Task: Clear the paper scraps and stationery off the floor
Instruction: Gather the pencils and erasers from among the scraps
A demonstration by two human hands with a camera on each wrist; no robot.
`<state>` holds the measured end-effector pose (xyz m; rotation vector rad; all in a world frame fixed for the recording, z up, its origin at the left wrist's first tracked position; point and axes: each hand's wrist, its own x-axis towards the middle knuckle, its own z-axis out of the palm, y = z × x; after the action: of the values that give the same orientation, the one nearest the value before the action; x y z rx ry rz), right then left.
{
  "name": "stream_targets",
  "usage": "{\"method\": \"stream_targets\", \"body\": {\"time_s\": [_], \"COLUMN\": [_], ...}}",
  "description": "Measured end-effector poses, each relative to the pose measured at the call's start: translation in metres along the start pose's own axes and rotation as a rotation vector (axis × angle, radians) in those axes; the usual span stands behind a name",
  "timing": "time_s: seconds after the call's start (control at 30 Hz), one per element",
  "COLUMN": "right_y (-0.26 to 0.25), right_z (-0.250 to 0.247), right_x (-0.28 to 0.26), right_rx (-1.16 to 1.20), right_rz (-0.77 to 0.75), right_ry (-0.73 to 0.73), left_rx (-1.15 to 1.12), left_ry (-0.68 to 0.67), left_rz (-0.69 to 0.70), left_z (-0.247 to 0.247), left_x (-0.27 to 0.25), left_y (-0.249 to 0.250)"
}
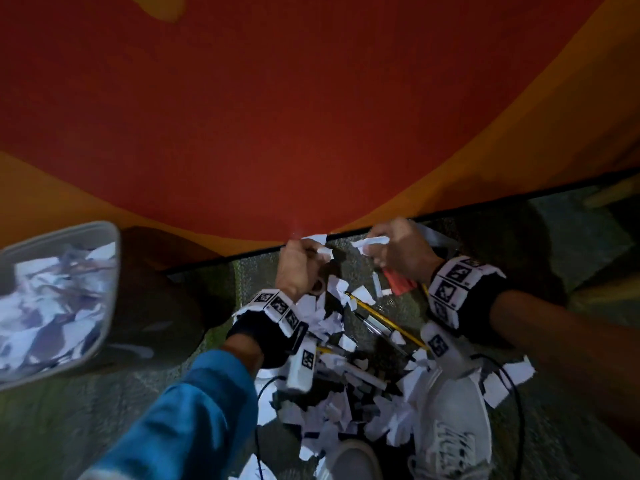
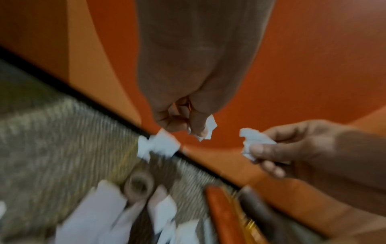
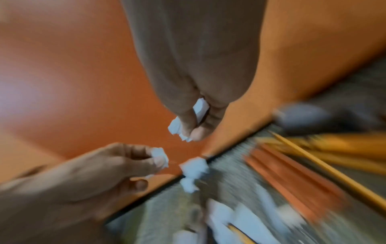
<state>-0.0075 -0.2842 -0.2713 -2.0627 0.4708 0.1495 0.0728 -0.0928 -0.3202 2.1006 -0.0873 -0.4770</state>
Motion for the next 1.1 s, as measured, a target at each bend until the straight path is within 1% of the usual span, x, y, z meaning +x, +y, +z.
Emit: {"method": "stream_targets", "body": {"time_s": [0.03, 0.1, 0.17, 0.27, 0.33, 0.4, 0.5, 0.6, 0.7, 0.77, 0.83, 0.9, 1.0, 1.1], "right_y": [-0.02, -0.064, -0.117, -0.179, -0.219, -0.254, -0.293, -0.318, -0.334, -0.343, -0.348, -0.345, -0.333, -0.323], "right_z": [-0.003, -0.006, -0.004, 0.003, 0.017, 0.038, 0.078, 0.126, 0.166, 0.182, 0.189, 0.19, 0.18, 0.165], "right_x": [-0.005, -0.014, -0.026, -0.043, -0.053, -0.061, -0.073, -0.073, -0.065, -0.063, -0.064, -0.064, -0.059, -0.053], "right_rx": [-0.029, -0.132, -0.249, -0.402, -0.504, -0.544, -0.512, -0.47, -0.391, -0.338, -0.327, -0.361, -0.398, -0.397], "right_rz": [-0.014, -0.103, -0.227, -0.392, -0.494, -0.567, -0.593, -0.577, -0.487, -0.437, -0.416, -0.397, -0.382, -0.388], "right_ry": [-0.016, -0.093, -0.211, -0.367, -0.414, -0.442, -0.462, -0.431, -0.349, -0.33, -0.388, -0.456, -0.457, -0.43], "left_rx": [-0.067, -0.118, -0.103, -0.125, -0.134, -0.1, -0.026, 0.011, 0.071, 0.077, 0.082, 0.155, 0.254, 0.201], "left_ry": [0.017, 0.017, 0.048, 0.102, 0.179, 0.27, 0.379, 0.42, 0.462, 0.433, 0.373, 0.341, 0.41, 0.48], "left_rz": [0.01, 0.05, 0.078, 0.104, 0.105, 0.097, 0.032, -0.014, -0.002, -0.035, -0.084, -0.104, -0.04, 0.045], "left_z": [-0.015, -0.051, -0.098, -0.155, -0.199, -0.243, -0.301, -0.338, -0.358, -0.367, -0.373, -0.377, -0.381, -0.372], "left_x": [-0.009, -0.029, -0.055, -0.095, -0.125, -0.149, -0.171, -0.179, -0.176, -0.168, -0.163, -0.164, -0.17, -0.18], "left_y": [0.009, 0.025, 0.04, 0.055, 0.06, 0.054, 0.031, 0.016, 0.01, 0.006, 0.007, 0.009, 0.012, 0.016]}}
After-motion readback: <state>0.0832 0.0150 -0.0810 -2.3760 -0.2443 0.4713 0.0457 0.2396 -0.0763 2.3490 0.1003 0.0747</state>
